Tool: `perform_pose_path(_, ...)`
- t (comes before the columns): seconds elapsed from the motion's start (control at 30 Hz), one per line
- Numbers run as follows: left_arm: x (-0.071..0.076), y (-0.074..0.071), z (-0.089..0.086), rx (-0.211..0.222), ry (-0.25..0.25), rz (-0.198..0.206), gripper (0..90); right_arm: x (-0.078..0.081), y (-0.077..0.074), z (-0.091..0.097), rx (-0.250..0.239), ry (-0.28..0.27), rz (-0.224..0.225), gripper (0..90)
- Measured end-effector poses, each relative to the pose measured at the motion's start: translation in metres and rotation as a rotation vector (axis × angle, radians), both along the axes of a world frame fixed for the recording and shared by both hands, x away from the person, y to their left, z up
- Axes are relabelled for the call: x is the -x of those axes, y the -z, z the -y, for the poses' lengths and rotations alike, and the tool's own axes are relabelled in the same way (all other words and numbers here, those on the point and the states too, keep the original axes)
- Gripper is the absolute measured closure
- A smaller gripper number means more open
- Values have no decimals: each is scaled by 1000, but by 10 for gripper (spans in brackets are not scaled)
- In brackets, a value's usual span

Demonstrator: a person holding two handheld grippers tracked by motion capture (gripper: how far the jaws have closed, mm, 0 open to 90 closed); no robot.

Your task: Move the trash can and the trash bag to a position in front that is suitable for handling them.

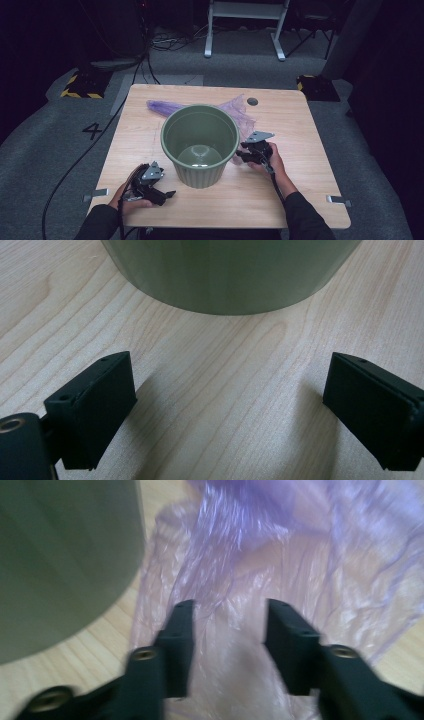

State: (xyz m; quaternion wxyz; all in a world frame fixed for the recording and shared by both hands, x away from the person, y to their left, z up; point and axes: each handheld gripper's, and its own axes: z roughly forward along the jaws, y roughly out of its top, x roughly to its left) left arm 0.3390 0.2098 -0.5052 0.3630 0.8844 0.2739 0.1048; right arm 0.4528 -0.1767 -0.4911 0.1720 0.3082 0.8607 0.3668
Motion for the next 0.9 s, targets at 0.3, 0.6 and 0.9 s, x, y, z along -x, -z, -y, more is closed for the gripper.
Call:
perform_pose_path(0.3, 0, 0, 0, 1, -2, 0, 63, -2, 0, 9, 0, -3, -30, 896)
perform_pose_path(0.6, 0, 0, 0, 1, -3, -1, 63, 15, -1, 62, -4, 80, -2, 879)
perform_pose_path(0.9, 0, 0, 0, 1, -5, -1, 63, 34, -3, 133, -47, 168, 21, 839)
